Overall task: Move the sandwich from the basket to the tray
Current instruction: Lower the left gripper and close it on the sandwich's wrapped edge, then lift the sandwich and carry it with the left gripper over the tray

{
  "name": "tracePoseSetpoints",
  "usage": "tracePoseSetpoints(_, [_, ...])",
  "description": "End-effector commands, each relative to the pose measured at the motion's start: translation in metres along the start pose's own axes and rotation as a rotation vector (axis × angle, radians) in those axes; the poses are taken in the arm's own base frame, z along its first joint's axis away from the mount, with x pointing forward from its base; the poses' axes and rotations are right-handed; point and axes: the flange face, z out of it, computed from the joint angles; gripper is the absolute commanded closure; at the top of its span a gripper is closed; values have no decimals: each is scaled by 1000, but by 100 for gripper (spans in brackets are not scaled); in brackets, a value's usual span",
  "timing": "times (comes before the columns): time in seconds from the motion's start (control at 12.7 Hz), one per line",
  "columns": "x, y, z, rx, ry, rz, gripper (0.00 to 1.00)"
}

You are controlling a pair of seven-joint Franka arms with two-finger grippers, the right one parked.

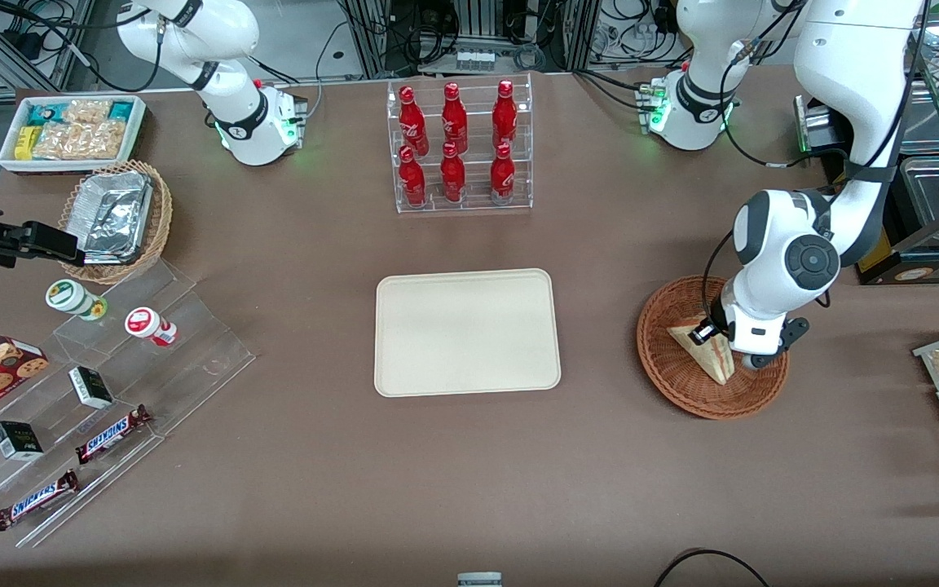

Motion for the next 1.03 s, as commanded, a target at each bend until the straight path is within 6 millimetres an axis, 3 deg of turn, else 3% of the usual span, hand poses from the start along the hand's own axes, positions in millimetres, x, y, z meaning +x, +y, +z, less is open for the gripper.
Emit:
tracePoseSetpoints(0.0, [1, 2, -18, -2, 8, 1, 100])
tracePoseSetpoints(0.24, [8, 15, -53, 35, -29, 18, 100])
tracePoseSetpoints(0.47, [4, 31, -81, 62, -65, 153, 100])
tracePoseSetpoints(0.71, [-19, 63, -101, 72, -77, 273, 100])
tracePoseSetpoints(0.95, [-54, 100, -97, 75, -72, 377, 100])
